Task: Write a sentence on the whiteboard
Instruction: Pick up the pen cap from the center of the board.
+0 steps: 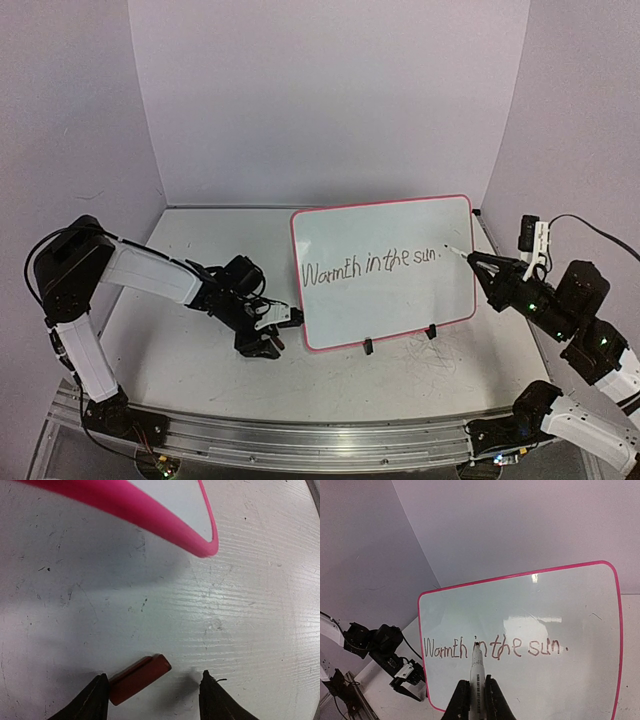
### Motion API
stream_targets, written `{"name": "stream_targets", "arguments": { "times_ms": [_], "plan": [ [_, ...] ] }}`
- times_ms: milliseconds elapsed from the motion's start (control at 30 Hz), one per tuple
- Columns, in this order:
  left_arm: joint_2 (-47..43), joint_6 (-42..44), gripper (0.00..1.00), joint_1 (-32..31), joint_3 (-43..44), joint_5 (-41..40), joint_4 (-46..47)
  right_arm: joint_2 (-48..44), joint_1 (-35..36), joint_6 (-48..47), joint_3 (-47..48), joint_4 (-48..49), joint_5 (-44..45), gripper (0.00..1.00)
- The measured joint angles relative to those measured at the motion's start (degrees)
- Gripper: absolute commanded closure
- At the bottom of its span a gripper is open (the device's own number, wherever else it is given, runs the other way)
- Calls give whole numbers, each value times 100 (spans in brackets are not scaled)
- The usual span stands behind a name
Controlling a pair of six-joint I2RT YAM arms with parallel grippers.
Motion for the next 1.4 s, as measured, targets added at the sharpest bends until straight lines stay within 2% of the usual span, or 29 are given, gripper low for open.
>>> {"name": "stream_targets", "arguments": {
  "times_ms": [167,300,567,633,767,833,1000,1133,1200,1300,1400],
  "plan": [
    [-154,-165,48,-57,-125,-149,-92,33,0,5,0,9,-2,100],
    [-171,-287,59,-113,-130,-277,-107,69,0,16,0,7,-2,100],
    [-171,-458,72,-284,-116,-604,-82,75,0,57,0,15,0,100],
    [-171,-496,72,-322,-114,-659,-82,88,0,59,0,17,-2,100],
    [-173,-577,58,-398,-106,-713,-87,111,0,61,0,20,-2,100],
    [-179,-609,56,-494,-106,-735,-91,123,0,61,0,20,-2,100],
    [-182,-680,60,-803,-107,-812,-79,158,0,66,0,26,-4,100],
    [-182,-681,72,-926,-107,-845,-69,215,0,82,0,28,-8,100],
    [-182,-701,75,-956,-107,-865,-61,234,0,83,0,28,-9,100],
    [-182,-706,75,-990,-107,-895,-44,233,0,85,0,37,-9,100],
    [-182,-760,66,-1014,-107,-933,-43,233,0,85,0,46,-9,100]
  ]
}}
